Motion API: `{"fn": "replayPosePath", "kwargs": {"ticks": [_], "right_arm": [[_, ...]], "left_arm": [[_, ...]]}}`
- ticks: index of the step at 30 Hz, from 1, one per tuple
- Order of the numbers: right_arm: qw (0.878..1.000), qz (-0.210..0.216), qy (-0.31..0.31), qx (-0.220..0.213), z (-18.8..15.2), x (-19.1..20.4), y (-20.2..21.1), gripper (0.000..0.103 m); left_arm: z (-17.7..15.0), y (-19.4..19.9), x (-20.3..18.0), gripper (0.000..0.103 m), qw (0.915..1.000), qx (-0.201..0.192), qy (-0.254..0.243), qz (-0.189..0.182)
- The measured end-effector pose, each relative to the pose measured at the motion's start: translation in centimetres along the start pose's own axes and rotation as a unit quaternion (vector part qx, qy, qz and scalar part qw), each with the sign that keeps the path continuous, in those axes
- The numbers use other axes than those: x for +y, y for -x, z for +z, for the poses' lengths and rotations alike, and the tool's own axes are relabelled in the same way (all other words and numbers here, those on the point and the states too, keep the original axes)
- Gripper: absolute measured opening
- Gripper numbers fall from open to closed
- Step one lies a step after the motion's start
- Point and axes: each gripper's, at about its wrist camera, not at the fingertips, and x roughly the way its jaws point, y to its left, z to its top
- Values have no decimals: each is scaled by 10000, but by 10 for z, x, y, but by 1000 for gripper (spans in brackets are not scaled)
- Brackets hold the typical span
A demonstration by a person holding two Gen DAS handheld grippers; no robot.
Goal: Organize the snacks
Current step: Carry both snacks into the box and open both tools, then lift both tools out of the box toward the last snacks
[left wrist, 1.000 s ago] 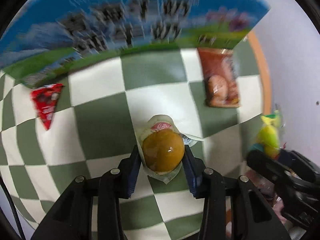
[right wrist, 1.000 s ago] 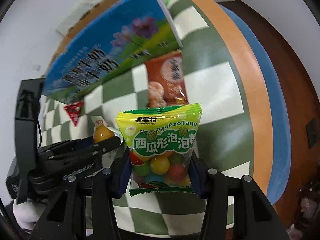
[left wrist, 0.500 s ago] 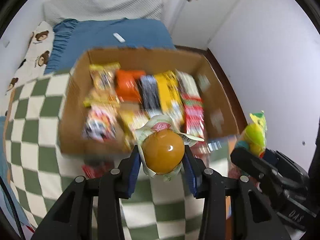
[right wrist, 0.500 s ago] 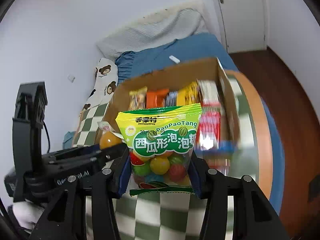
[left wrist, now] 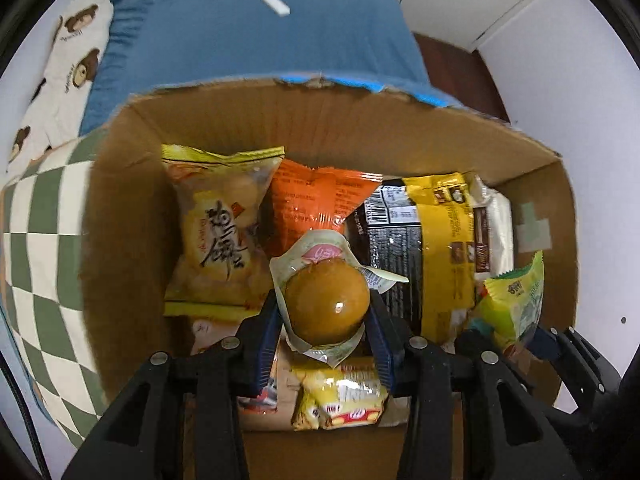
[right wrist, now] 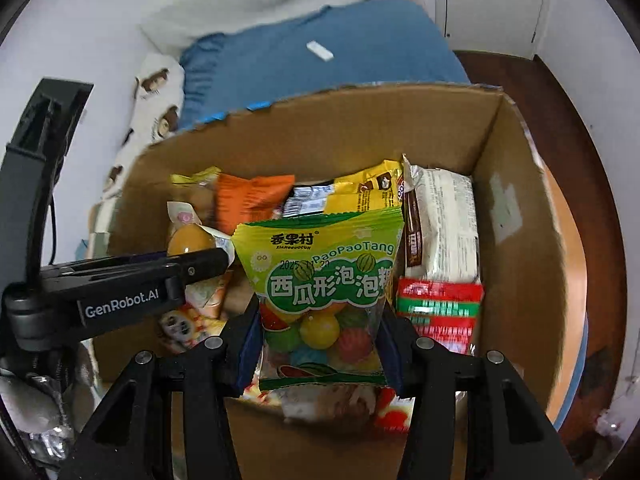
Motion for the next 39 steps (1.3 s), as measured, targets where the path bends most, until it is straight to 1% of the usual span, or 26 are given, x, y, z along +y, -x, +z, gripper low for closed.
{"fn": "replayPosePath", "kwargs": {"ticks": [3,4,5,6,7,9,11,15,19,26,33,36,39], "right_arm": [[9996,-87,62,275,9,-2,-17,58],[9993,-139,55,342,11,-3,-21,70],[9991,-190,46,384,12,-4,-23,83],[9990,-182,5,408,13,-7,-23,88],[9991,-157,-29,395,14,-9,-23,91],[9991,-206,-37,382,16,-13,-21,92],[9990,-253,-53,371,17,-17,-19,97],[9989,-350,-107,287,14,-25,-9,97],[9989,-416,-121,201,11,-25,0,97],[9985,-536,38,-91,-18,-21,33,97],[9970,-597,246,-429,-43,-5,67,97],[9964,-560,273,-572,-55,0,82,97],[9954,-539,310,-728,-64,4,96,97]], "left_arm": [[6,-13,1,39,9997,224,33,22],[6,-15,1,41,9998,210,39,53],[6,-15,1,44,9998,193,51,60],[7,-15,1,55,9998,180,54,40],[7,-14,1,71,9999,143,30,-8],[8,-12,-1,89,9999,93,-30,42],[9,-8,-1,90,9999,66,-54,84],[4,-1,0,90,9998,-27,-73,193],[-6,11,2,90,9994,-209,-70,263],[-46,47,1,90,9958,-761,-91,495],[-86,74,-4,90,9911,-1189,-134,591],[-101,86,-4,90,9865,-1455,-144,734],[-119,100,-3,90,9830,-1675,-144,735]]}}
